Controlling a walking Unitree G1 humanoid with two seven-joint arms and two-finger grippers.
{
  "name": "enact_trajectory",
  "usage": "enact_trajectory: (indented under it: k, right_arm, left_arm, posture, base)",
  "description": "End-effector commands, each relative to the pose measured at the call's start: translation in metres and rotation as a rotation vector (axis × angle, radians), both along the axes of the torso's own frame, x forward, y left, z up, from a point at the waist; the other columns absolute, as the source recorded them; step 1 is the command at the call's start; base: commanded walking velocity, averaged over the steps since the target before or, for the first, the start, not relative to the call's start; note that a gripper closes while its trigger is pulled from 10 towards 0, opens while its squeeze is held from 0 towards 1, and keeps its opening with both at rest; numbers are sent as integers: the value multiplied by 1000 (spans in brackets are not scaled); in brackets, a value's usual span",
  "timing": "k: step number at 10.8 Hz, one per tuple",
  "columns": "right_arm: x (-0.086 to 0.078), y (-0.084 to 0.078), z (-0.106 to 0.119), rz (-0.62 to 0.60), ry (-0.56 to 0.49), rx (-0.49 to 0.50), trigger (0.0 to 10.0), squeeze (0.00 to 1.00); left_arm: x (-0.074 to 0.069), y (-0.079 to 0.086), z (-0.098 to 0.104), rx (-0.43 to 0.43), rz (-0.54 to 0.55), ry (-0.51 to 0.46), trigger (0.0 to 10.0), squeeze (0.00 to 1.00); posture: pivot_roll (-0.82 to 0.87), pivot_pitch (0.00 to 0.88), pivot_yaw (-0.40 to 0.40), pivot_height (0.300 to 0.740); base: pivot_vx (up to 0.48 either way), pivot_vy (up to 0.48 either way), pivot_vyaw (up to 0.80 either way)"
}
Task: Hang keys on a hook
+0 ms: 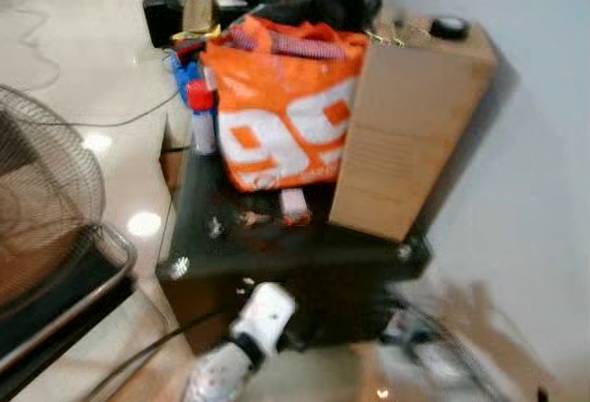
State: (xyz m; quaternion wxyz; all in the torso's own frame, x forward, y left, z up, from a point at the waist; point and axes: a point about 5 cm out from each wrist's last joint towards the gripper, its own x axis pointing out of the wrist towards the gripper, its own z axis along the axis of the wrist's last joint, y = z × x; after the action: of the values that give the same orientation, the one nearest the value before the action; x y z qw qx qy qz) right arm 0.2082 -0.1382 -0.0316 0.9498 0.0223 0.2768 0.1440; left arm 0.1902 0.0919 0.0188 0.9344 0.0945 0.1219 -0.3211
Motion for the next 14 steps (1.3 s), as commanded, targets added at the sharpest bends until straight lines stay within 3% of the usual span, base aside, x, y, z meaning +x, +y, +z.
enact_trajectory:
  k: [1, 2, 4, 5, 7, 9, 11, 14]
  right_arm:
    - [-6, -24, -1, -41, 15, -53, 10000, 0]
    - [-13, -36, 0, -62, 17, -69, 10000, 0]
    - [-18, -41, -2, -54, 38, -82, 10000, 0]
    - [-17, -37, -2, -37, 43, -76, 10000, 0]
    - [-13, -29, -1, -3, 44, -67, 10000, 0]
    - [-10, -25, -2, 23, 48, -64, 10000, 0]
    - [-2, -25, 1, -13, 36, -30, 10000, 0]
    - [5, -29, 11, -33, -5, -7, 10000, 0]
  left_arm:
    - [7, -17, 10, -27, -37, -56, 10000, 0]
    - [13, -26, 14, -44, 1, -62, 10000, 0]
    - [6, -36, 18, -1, -106, -99, 10000, 0]
    - [5, -7, 9, 49, 33, -88, 10000, 0]
    - [-10, 28, -2, 83, 139, -26, 10000, 0]
    - [-18, 71, -11, 141, 376, 24, 10000, 0]
    - [-18, 86, -3, 123, 465, 1, 10000, 0]
    - [-13, 90, 9, 48, 574, -33, 10000, 0]
  posture:
    - [-41, 0, -37, 740]
    - [-57, 0, -46, 740]
    - [-36, 0, -62, 740]
    - [-22, 0, -78, 740]
    - [5, 0, -99, 740]
    - [41, 0, -122, 740]
    - [67, 0, -135, 740]
    - [85, 0, -158, 740]
  base:
    - [469, 0, 0]
    - [0, 0, 0]
    - [0, 0, 0]
    - [0, 0, 0]
    - [0, 0, 0]
    - [0, 0, 0]
    - [0, 0, 0]
    - [200, 0, 0]
